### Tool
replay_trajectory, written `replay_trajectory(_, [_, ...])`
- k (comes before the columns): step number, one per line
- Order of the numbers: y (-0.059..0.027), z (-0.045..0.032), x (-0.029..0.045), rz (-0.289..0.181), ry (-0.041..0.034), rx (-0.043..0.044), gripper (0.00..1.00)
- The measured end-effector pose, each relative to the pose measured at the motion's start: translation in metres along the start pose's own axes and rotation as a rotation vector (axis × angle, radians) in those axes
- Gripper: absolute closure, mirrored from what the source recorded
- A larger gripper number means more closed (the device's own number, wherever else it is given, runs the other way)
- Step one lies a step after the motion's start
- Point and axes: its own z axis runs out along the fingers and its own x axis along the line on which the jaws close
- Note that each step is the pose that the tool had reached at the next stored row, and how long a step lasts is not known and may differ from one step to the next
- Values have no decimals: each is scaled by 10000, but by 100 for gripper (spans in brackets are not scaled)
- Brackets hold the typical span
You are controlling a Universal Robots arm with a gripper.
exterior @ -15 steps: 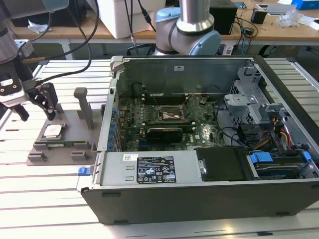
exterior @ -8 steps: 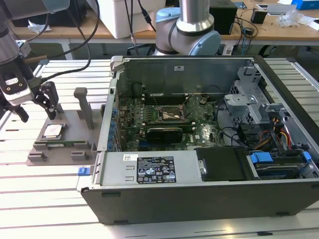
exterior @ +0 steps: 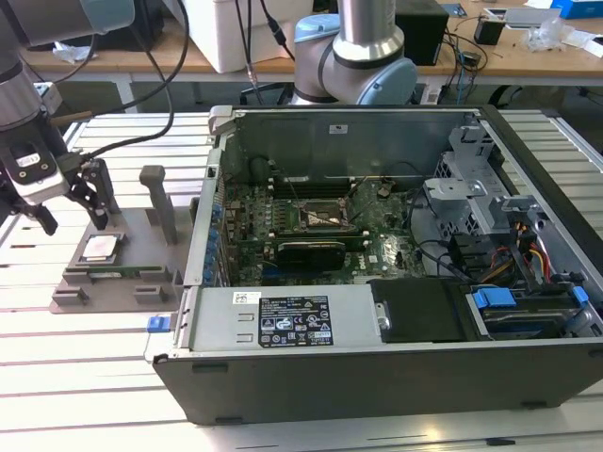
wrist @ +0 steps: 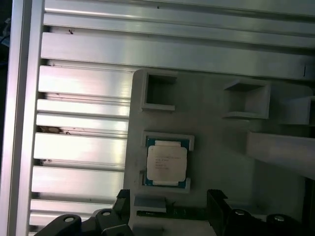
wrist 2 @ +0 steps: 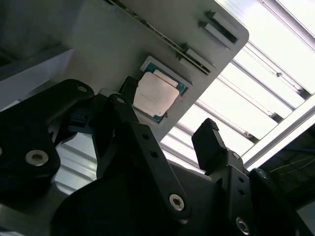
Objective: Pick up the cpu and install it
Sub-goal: 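Pick up the cpu and move it towards the insertion slot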
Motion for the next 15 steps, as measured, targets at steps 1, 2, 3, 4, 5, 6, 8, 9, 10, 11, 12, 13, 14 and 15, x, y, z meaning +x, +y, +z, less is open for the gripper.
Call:
replay_trajectory(1, [1, 14, 0, 1, 0, -1, 28])
replay_trajectory(2, [1, 20, 0, 0, 0, 0, 28])
replay_trajectory(3, [1, 28, 1, 0, 0, 0, 28])
replay_trajectory(4, [1, 34, 1, 0, 0, -1, 28])
replay_trajectory(5, [1, 41, 1, 0, 0, -1, 28])
replay_trajectory(6, [1, 48, 1, 1, -1, -1, 28])
replay_trajectory(8, [2, 71, 2, 0, 0, 0, 28])
replay_trajectory(9, [2, 81, 2, 0, -1, -1, 28])
replay_trajectory(10, [3, 88, 2, 0, 0, -1, 28])
replay_trajectory(11, [3, 96, 2, 0, -1, 0, 28])
replay_trajectory(12, [3, 103, 2, 0, -1, 0, 28])
replay_trajectory(13, [3, 114, 3, 0, -1, -1, 28])
replay_trajectory(14, [4, 121, 3, 0, 0, 0, 28])
replay_trajectory(15, [4, 132, 3, 0, -1, -1, 28])
